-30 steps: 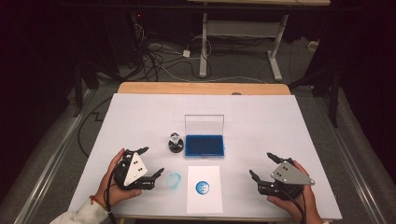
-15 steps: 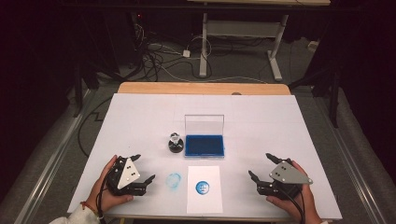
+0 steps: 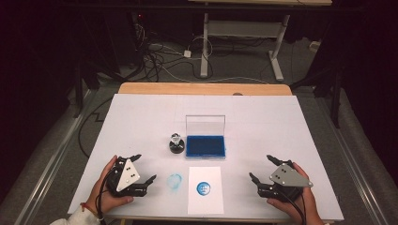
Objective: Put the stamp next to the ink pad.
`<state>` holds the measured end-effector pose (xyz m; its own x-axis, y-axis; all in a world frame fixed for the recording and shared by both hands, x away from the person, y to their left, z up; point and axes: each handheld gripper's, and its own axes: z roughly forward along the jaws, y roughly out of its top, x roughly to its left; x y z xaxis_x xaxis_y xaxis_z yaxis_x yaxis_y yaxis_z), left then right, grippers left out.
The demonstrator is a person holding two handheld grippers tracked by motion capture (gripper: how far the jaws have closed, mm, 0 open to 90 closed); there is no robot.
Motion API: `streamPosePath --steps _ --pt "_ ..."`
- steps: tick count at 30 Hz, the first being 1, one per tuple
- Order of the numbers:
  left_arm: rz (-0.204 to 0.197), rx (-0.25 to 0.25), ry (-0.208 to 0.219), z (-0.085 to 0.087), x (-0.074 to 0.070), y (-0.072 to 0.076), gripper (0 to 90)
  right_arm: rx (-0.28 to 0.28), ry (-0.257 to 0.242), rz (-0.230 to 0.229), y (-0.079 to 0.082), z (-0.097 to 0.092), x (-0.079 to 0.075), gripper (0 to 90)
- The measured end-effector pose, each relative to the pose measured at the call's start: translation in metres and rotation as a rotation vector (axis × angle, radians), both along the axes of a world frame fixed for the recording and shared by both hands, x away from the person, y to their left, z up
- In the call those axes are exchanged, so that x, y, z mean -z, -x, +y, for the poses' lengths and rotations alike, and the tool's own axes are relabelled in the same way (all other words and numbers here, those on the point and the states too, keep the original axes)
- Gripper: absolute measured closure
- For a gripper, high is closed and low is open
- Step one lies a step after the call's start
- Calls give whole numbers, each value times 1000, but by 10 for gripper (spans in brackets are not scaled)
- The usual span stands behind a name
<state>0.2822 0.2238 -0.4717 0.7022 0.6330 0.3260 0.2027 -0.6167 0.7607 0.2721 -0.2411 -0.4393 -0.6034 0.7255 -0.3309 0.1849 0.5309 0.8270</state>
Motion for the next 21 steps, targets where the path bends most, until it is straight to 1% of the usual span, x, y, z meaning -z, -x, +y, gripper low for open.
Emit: streamPosePath --steps 4,8,16,21 --pt "2 -1 -7 -1 0 -1 157 5 1 8 -1 -1 2 223" --pt "1 0 -16 -2 0 -1 157 3 3 5 0 -2 2 223" --pt "5 -6 -13 -3 0 -4 157 6 1 7 0 -3 2 223" --pt "18 -3 -25 -5 1 -6 157 2 7 12 -1 -2 3 223"
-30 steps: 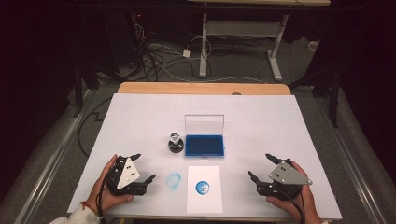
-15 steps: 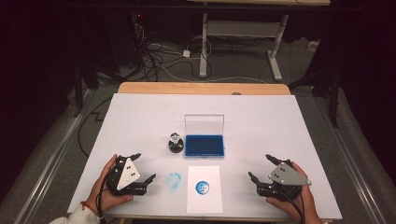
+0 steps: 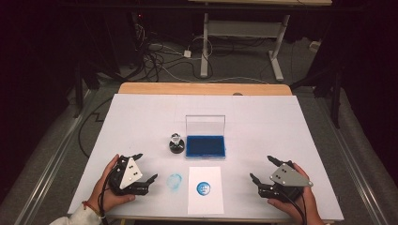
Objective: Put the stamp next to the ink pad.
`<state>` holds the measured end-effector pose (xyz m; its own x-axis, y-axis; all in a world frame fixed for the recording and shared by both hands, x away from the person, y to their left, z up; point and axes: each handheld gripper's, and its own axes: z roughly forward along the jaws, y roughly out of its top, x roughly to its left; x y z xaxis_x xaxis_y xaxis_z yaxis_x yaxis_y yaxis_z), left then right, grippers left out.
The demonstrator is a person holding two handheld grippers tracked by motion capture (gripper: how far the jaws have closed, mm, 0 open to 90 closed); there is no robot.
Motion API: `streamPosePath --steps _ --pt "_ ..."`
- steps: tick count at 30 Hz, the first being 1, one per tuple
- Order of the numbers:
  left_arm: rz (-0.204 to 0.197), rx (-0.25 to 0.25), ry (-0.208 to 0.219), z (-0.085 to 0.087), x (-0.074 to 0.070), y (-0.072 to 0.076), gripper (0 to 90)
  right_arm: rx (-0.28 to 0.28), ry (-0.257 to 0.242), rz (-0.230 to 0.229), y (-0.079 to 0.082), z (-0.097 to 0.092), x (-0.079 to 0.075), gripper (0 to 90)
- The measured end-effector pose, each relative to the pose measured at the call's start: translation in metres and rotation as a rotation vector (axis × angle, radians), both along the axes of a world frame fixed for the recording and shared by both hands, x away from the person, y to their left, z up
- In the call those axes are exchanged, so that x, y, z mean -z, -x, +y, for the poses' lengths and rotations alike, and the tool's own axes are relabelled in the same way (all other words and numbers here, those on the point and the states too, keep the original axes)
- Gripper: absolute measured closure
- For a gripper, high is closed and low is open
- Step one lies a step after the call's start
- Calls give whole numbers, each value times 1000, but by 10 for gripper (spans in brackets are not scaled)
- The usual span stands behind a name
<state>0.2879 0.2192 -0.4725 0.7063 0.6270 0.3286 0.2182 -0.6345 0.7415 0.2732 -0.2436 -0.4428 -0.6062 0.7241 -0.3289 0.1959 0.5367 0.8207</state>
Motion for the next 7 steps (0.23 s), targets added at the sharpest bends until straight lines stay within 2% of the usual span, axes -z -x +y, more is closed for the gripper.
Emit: streamPosePath --steps 7 --pt "-4 -9 15 0 -2 -3 157 1 6 24 -2 -1 3 221"
